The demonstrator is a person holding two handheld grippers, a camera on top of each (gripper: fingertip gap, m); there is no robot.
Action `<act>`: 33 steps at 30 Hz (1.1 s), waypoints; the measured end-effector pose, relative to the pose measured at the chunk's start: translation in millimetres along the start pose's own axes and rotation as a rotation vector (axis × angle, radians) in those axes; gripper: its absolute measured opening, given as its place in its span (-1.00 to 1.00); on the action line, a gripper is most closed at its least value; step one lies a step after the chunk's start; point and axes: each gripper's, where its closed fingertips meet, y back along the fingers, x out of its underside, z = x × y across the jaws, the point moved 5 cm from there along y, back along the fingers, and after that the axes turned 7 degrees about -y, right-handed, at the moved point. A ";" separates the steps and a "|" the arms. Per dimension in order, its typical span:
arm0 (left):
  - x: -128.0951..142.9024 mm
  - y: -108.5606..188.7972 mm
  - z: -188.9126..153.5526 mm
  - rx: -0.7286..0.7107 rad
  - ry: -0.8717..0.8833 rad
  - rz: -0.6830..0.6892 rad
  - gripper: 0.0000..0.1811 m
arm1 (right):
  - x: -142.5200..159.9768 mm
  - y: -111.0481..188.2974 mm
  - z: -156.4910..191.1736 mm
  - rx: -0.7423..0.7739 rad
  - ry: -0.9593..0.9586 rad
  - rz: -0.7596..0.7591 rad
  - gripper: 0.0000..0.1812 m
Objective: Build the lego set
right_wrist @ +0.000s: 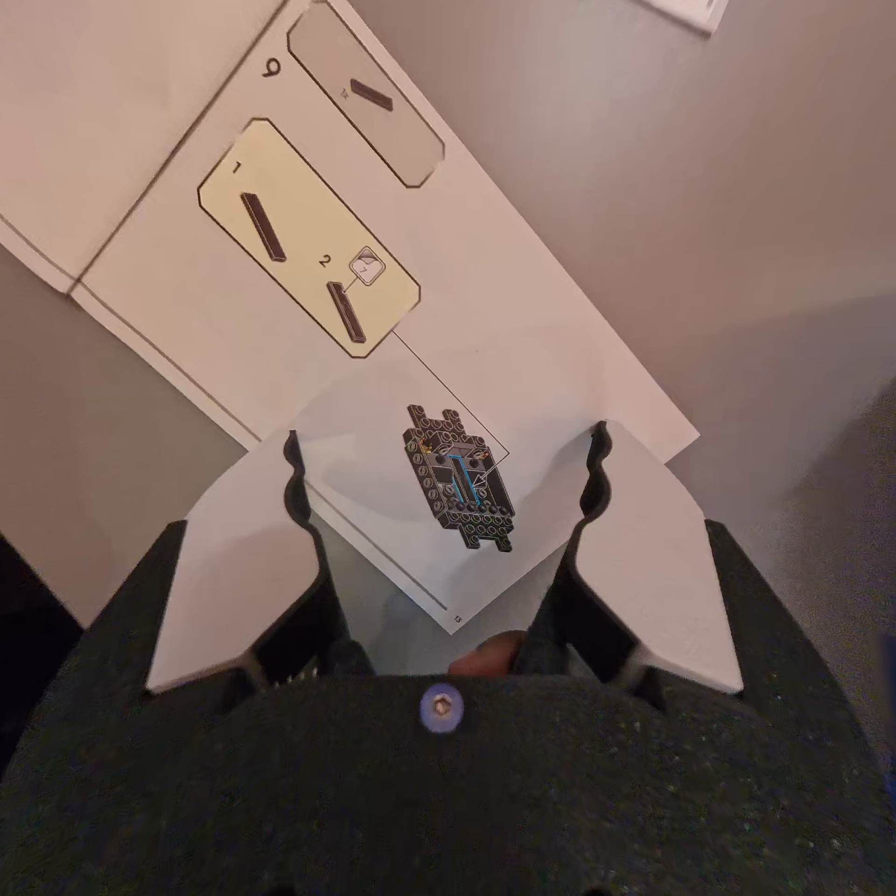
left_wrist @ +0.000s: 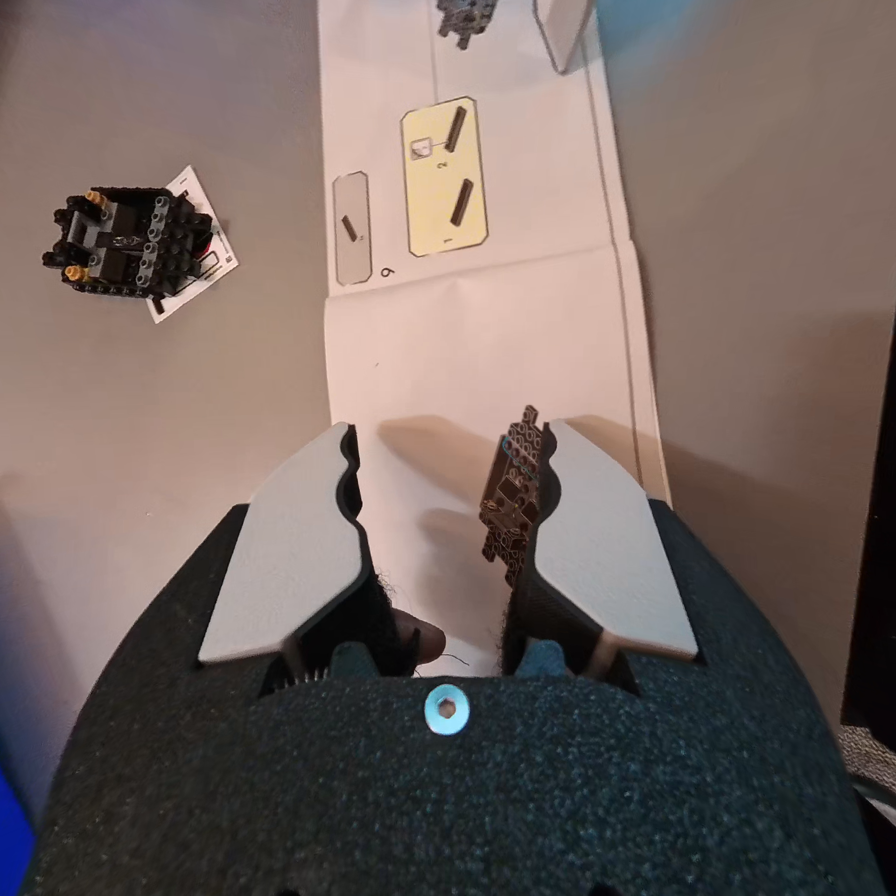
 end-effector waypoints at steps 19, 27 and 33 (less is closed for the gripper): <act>-23.7 -1.2 -40.2 0.049 -0.024 -0.080 -0.17 | 65.0 25.3 34.7 -0.171 0.180 -0.165 -0.20; -24.6 -0.5 -38.4 -0.023 0.001 -0.099 -0.21 | 64.5 23.8 48.2 -0.107 0.011 -0.195 -0.20; -32.1 5.0 -51.5 -0.027 -0.016 -0.124 -0.25 | 65.4 23.6 59.8 -0.097 0.023 -0.191 -0.18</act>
